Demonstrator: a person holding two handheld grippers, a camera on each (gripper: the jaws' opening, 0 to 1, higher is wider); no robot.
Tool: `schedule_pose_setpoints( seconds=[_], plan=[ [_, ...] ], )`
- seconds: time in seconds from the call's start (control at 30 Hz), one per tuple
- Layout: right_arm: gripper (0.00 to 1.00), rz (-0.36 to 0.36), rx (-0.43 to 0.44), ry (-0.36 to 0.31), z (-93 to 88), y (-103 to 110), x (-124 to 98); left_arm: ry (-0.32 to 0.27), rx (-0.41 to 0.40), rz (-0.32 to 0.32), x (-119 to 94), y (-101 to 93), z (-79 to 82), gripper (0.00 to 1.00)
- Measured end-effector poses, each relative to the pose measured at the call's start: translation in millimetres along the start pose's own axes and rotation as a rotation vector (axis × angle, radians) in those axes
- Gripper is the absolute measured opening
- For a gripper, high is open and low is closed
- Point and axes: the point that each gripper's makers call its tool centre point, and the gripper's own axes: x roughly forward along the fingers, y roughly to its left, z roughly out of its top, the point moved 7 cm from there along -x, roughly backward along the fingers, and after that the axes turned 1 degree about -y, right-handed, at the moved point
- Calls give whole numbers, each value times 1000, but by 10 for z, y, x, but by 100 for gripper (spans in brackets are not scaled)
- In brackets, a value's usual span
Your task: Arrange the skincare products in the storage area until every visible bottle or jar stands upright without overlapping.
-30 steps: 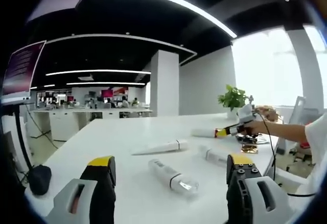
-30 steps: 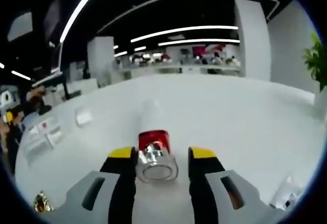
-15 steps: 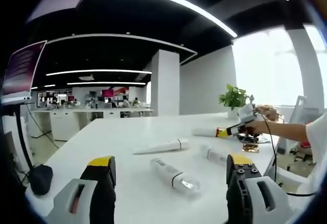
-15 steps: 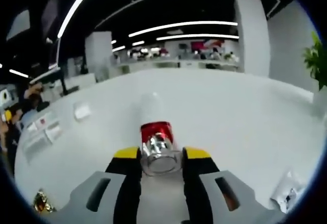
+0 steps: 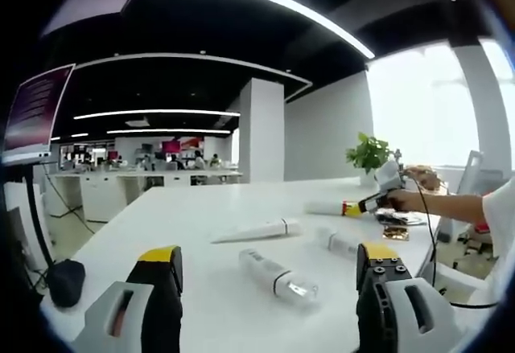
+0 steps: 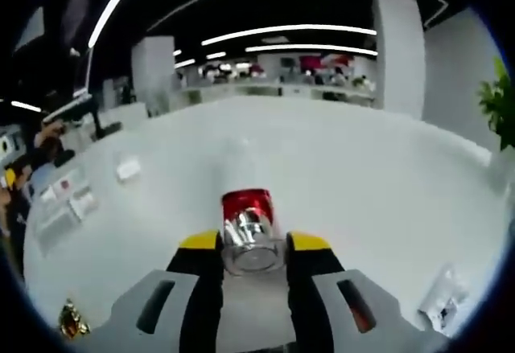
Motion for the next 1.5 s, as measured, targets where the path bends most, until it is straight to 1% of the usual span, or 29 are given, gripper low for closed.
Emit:
schedule_pose_setpoints(
  seconds=[0.07,0.1,0.23,0.3,0.47,0.5,0.53,0.57,0.77,0.87,0.97,1.17,1.27,1.5],
  plan=[
    [28,6,26,33,16,8,-18,-1,1,0,-3,1,3,92],
    [28,6,31,45,31,-24,6,-1,1,1,-4,2,4,92],
    [28,8,26,50,75,-33,-19,-1,1,2,-10,9,3,92],
    [28,28,51,40,102,-32,-49,0,3,1,-11,12,4,92],
    [28,41,50,37,173,-22,-114,0,-3,3,-18,25,0,92],
    [28,44,55,37,178,-20,-119,-1,-2,3,-19,25,1,92],
    [28,58,99,43,196,-8,-138,-1,-1,3,-21,24,1,92],
    [28,60,103,44,202,-8,-144,3,-2,3,-20,23,-2,92],
    [28,46,40,43,380,51,-261,4,-1,-4,-21,4,5,92],
    [28,36,7,51,503,82,-312,0,4,1,-28,8,18,92],
    [28,12,-49,37,636,121,-355,3,2,3,-34,11,8,92],
    [27,5,-76,35,803,211,-430,-2,0,11,-58,47,20,92],
    [27,7,-84,41,865,222,-445,-7,-1,17,-71,70,32,92],
    [27,-3,-94,27,963,248,-543,-14,-2,28,-110,81,48,92]
  ],
)
